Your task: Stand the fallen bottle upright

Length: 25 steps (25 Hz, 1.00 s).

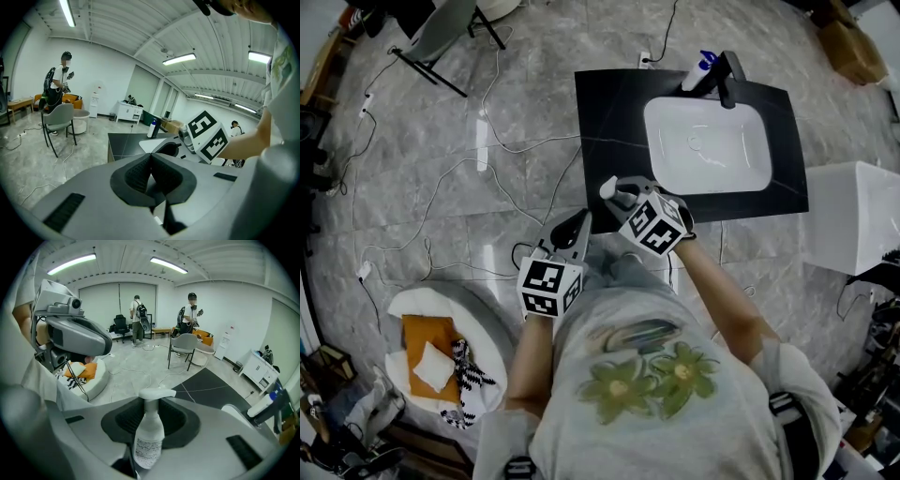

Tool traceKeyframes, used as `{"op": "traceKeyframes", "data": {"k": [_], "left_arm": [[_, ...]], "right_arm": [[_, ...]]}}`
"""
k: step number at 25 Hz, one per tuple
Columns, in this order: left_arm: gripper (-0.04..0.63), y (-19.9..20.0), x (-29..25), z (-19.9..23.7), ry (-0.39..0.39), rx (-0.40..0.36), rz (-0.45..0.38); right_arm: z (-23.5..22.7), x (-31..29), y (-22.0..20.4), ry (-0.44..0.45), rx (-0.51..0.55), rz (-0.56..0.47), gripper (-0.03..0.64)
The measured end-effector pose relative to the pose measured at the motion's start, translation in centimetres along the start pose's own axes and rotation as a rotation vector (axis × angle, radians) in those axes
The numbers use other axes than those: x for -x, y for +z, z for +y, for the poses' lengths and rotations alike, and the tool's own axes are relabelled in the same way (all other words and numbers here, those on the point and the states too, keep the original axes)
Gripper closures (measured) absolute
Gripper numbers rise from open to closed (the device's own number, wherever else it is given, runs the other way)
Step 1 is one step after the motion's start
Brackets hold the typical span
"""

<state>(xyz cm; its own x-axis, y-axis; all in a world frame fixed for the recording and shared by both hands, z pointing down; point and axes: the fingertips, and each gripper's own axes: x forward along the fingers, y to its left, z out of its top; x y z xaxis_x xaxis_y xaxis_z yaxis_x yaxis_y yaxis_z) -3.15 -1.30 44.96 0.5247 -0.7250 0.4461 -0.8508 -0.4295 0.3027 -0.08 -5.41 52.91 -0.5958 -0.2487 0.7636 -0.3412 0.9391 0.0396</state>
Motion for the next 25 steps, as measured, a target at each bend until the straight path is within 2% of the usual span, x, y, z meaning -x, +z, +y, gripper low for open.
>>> {"op": "traceKeyframes", "data": {"k": [15,25], "left_arm": [[0.577,-0.3,1.1,-2.8,0.043,-0.009,-0.012],[0.577,-0.5,1.6,-3.1,0.083,0.007,-0.021]], "right_arm": [[1.1,2.9,-0.1,0.019,-0.009,-0.08,0.499],[1.2,3.6,0.0,0.027,-0.072,-0.15,0.499]]}}
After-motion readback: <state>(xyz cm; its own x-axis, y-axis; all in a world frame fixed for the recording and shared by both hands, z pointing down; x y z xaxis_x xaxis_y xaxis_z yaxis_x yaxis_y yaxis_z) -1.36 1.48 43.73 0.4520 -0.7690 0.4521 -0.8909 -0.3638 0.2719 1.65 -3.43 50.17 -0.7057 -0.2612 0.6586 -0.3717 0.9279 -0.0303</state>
